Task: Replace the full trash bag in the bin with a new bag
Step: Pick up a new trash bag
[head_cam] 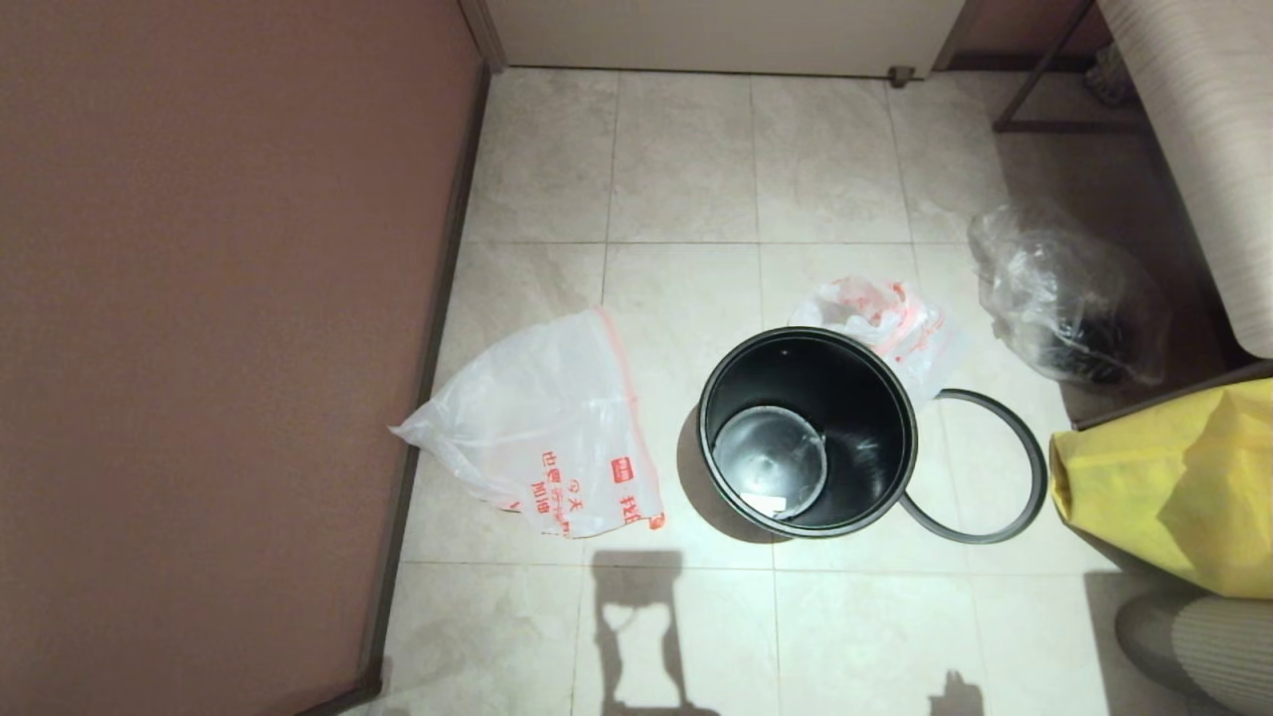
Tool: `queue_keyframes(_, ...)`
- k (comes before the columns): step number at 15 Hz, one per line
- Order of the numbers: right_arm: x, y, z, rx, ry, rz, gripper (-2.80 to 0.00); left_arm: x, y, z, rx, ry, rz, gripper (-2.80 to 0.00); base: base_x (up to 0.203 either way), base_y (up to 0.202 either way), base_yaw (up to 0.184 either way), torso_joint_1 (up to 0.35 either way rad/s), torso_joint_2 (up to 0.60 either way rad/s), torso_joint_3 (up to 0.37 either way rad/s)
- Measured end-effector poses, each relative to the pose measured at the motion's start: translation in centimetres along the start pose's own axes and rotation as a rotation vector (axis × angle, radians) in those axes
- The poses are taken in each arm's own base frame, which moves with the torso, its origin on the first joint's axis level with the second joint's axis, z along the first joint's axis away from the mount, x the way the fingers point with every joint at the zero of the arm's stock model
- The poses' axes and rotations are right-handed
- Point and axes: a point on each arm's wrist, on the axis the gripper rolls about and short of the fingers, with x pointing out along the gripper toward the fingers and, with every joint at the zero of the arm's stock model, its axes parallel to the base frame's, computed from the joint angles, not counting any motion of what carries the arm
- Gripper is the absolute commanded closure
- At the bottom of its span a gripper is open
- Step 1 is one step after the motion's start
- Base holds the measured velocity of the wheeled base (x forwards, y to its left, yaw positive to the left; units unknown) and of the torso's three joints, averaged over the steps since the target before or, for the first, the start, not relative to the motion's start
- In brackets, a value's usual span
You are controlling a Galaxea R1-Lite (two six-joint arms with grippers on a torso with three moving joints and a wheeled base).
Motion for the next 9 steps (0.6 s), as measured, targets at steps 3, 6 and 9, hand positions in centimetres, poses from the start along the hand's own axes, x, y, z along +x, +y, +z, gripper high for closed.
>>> queue_keyframes(3,0.0,0.0,0.0,0.0,0.0,0.0,0.0,-0.3,0.0,1.2,-0.003,-0.043,0.002,0.0,0.0,0.0,0.0,0.0,0.0,0.0)
queue_keyframes(6,0.0,0.0,0.0,0.0,0.0,0.0,0.0,-0.3,0.2,5.5,0.023,-0.073,0.003,0.0,0.0,0.0,0.0,0.0,0.0,0.0)
queue_keyframes(9,0.0,0.0,0.0,0.0,0.001,0.0,0.0,1.9,0.3,11.4,0.142,-0.056,0.007,0.0,0.0,0.0,0.0,0.0,0.0,0.0)
